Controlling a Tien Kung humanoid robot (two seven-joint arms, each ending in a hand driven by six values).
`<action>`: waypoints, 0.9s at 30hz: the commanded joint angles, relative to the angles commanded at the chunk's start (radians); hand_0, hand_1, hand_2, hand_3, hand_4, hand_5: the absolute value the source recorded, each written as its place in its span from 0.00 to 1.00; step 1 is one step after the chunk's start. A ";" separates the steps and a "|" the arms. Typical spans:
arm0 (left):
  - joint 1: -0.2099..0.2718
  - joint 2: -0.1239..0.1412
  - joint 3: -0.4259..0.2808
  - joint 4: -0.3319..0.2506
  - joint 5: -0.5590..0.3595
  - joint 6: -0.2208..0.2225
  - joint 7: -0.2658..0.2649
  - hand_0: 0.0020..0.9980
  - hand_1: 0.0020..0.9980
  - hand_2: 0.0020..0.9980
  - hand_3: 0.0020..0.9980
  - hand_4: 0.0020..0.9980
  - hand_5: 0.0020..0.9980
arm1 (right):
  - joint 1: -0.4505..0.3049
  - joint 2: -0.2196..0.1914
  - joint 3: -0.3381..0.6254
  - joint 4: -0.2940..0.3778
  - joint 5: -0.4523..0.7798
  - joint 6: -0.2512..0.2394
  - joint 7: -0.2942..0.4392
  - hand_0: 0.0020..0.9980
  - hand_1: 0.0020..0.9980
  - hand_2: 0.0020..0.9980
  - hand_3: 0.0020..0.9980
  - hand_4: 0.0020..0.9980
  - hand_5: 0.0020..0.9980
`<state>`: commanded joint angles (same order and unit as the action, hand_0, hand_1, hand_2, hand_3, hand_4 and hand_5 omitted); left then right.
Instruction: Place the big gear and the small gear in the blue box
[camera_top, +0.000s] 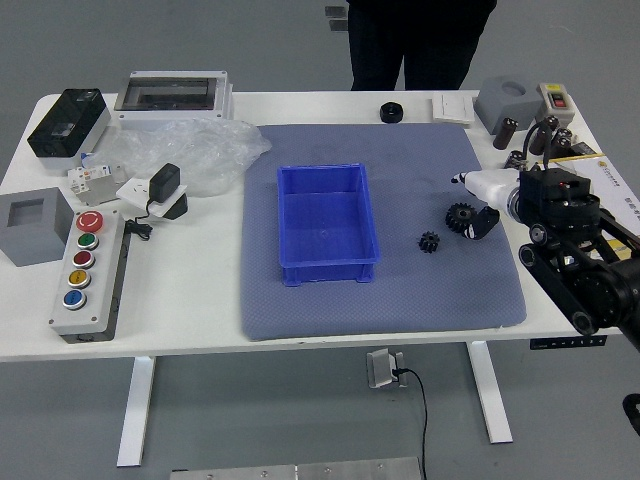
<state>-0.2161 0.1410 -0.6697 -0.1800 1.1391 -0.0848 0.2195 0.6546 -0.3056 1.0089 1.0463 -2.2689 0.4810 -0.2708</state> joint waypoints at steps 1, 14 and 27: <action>0.000 0.000 0.000 0.000 0.000 0.000 0.000 0.78 0.75 0.74 0.69 0.59 0.23 | 0.004 0.001 -0.003 -0.006 0.000 -0.001 0.001 0.92 0.83 0.87 0.92 0.84 0.16; -0.002 0.000 -0.002 0.000 0.002 -0.001 0.001 0.78 0.75 0.74 0.69 0.59 0.23 | 0.045 0.019 -0.046 -0.097 0.000 -0.026 0.025 0.88 0.79 0.81 0.88 0.82 0.14; -0.003 0.000 -0.004 0.000 0.003 -0.001 0.002 0.78 0.75 0.74 0.69 0.58 0.23 | 0.059 0.035 -0.057 -0.142 0.000 -0.032 0.030 0.87 0.78 0.80 0.86 0.80 0.13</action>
<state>-0.2192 0.1411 -0.6733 -0.1800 1.1425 -0.0863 0.2212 0.7136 -0.2703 0.9519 0.9043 -2.2689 0.4490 -0.2412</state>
